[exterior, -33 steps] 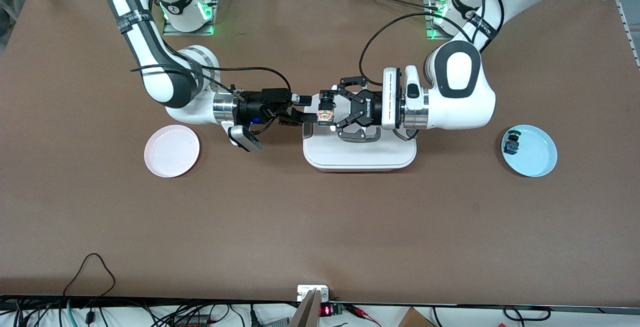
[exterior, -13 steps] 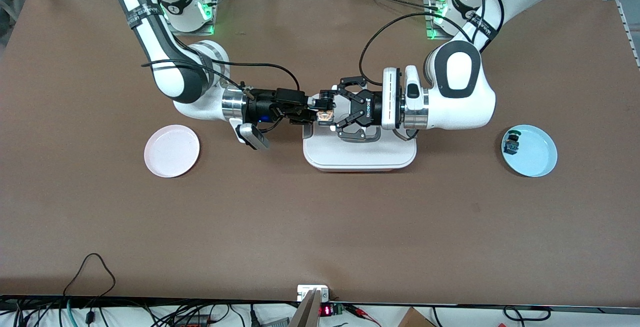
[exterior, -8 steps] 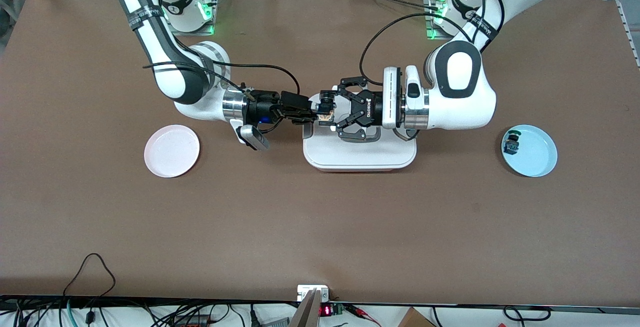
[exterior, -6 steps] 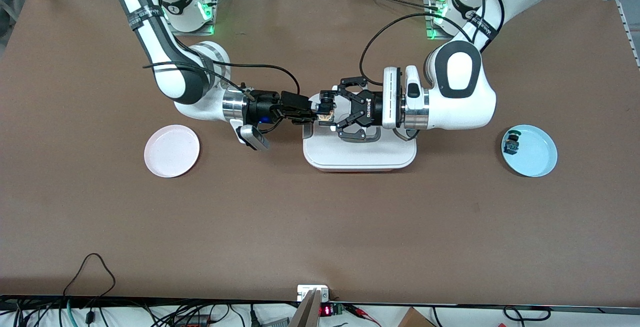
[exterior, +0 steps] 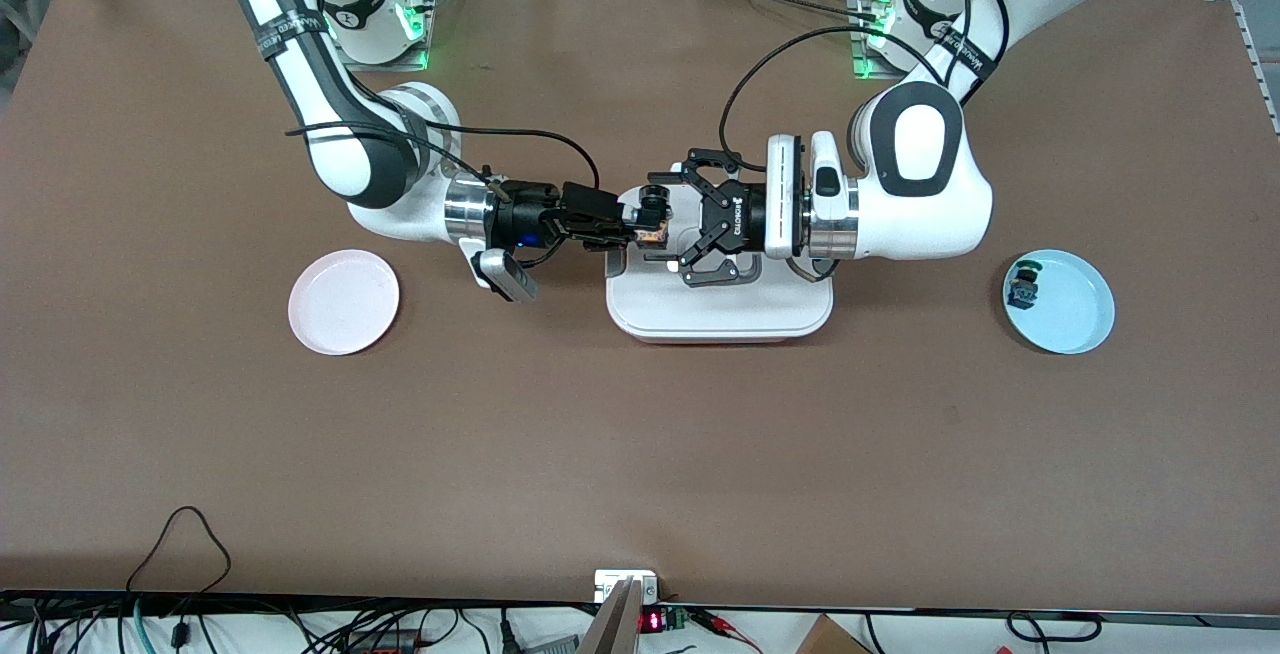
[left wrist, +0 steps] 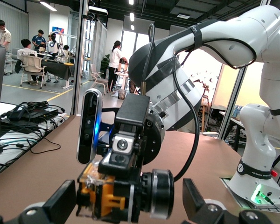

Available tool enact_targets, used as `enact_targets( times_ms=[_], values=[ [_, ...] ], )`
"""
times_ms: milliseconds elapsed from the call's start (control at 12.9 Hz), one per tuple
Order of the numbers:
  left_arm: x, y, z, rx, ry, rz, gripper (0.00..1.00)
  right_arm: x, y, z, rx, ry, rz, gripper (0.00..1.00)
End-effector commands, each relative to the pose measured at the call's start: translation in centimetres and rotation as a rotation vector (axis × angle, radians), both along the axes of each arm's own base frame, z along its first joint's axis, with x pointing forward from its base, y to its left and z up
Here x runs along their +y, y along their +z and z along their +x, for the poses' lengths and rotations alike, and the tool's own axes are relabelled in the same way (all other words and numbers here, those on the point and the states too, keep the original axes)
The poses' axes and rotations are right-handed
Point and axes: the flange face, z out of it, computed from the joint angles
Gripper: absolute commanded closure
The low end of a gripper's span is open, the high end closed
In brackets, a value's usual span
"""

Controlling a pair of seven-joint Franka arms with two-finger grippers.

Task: Transfer orange switch to right arm and place
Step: 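Grasp the switch with the right gripper from the left gripper, then open the left gripper and pull both grippers apart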

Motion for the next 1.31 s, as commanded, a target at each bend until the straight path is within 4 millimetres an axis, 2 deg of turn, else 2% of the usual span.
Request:
enact_targets(
  times_ms=[0, 154, 386, 541, 772, 1004, 1236],
  values=[
    [0.8, 1.0, 0.2, 0.008, 0.011, -0.024, 0.0, -0.8, 0.7, 0.8, -0.029, 0.006, -0.028, 1.0],
    [1.7, 1.0, 0.7, 0.005, 0.007, -0.033, 0.0, -3.7, 0.9, 2.1, -0.061, 0.013, -0.076, 1.0],
    [5.1, 1.7, 2.2, -0.059, -0.039, 0.009, 0.0, -6.9, 2.1, 3.4, -0.073, 0.04, -0.036, 1.0],
    [7.6, 2.4, 3.1, -0.124, -0.086, 0.071, 0.0, -10.8, 3.2, 4.7, -0.096, 0.075, -0.022, 1.0],
    [9.3, 2.5, 3.0, -0.001, -0.139, 0.102, 0.0, -17.6, 3.5, 5.6, -0.118, 0.157, -0.024, 1.0],
    [10.7, 5.6, 3.5, 0.132, -0.215, 0.217, 0.0, -24.1, 3.5, 6.1, -0.136, 0.2, -0.038, 1.0],
    [13.1, 7.7, 3.0, 0.299, -0.283, 0.417, 0.0, -29.2, 3.4, 5.1, -0.141, 0.278, -0.065, 1.0]
  ],
)
